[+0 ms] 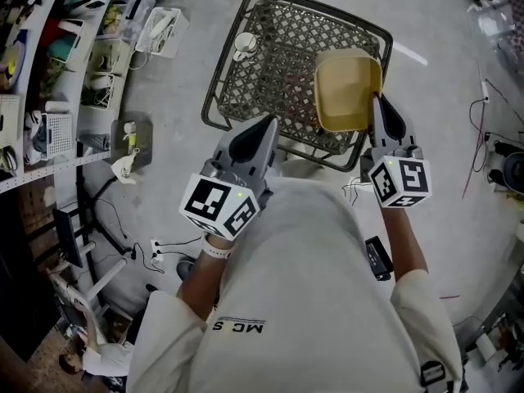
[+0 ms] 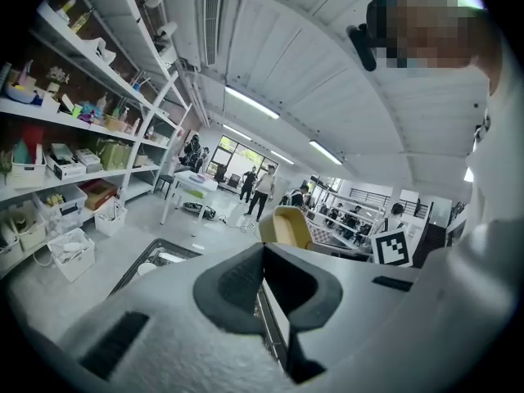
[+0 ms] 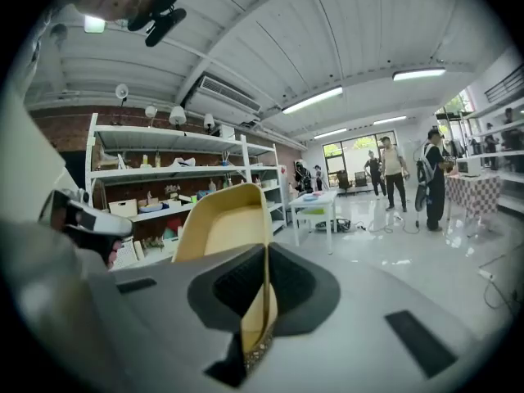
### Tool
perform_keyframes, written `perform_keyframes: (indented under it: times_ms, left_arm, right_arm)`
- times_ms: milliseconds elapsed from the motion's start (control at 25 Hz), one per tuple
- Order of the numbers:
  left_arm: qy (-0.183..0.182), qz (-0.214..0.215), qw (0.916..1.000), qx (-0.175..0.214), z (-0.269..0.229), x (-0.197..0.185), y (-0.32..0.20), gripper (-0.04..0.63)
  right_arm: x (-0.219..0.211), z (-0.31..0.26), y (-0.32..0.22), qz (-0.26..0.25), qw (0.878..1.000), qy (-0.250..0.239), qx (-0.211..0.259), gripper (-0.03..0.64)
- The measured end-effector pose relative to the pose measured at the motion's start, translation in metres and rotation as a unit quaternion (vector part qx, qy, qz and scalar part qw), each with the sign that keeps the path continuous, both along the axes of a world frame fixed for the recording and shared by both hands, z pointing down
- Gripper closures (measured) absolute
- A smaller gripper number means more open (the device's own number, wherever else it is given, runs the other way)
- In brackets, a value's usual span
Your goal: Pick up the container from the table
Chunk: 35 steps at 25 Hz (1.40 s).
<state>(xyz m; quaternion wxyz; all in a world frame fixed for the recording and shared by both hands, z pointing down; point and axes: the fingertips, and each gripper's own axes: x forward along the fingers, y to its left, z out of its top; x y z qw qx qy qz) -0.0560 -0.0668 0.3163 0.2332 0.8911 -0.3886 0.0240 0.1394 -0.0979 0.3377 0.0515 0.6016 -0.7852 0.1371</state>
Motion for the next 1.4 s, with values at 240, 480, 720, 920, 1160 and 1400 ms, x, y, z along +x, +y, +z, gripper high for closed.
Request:
perform_keyframes:
  times_ms: [240,480,720,920,1160,1400]
  left_arm:
    - [0.007,-0.008,0.9999,0.011,-0.004,-0.001,0.002,0.577]
    - [0.001,-0.012,0.9996,0.024,-0.010,0.000,0.003,0.577]
    - [-0.005,-0.013,0.9994,0.032,-0.014,0.002,0.001,0.577]
    - [-0.007,-0.011,0.9993,0.035,-0.019,0.008,-0.002,0.577]
    - [-0.011,-0.008,0.9994,0.032,-0.018,0.011,-0.003,0.577]
    - [-0.013,-0.005,0.9994,0.030,-0.018,0.013,-0.005,0.577]
  right_arm:
    - [0.011,-0.043,0.029,0.006,0.999,0.005,0.038,0.591]
    - [0.023,-0.057,0.056,0.019,0.998,-0.002,0.059,0.591]
    - [0.033,-0.058,0.070,0.038,0.997,-0.012,0.061,0.591]
    - [0.033,-0.055,0.074,0.038,0.998,-0.014,0.058,0.591]
    - [0.032,-0.050,0.074,0.035,0.998,-0.016,0.052,0.591]
    - [0.031,-0.048,0.072,0.033,0.998,-0.017,0.049,0.591]
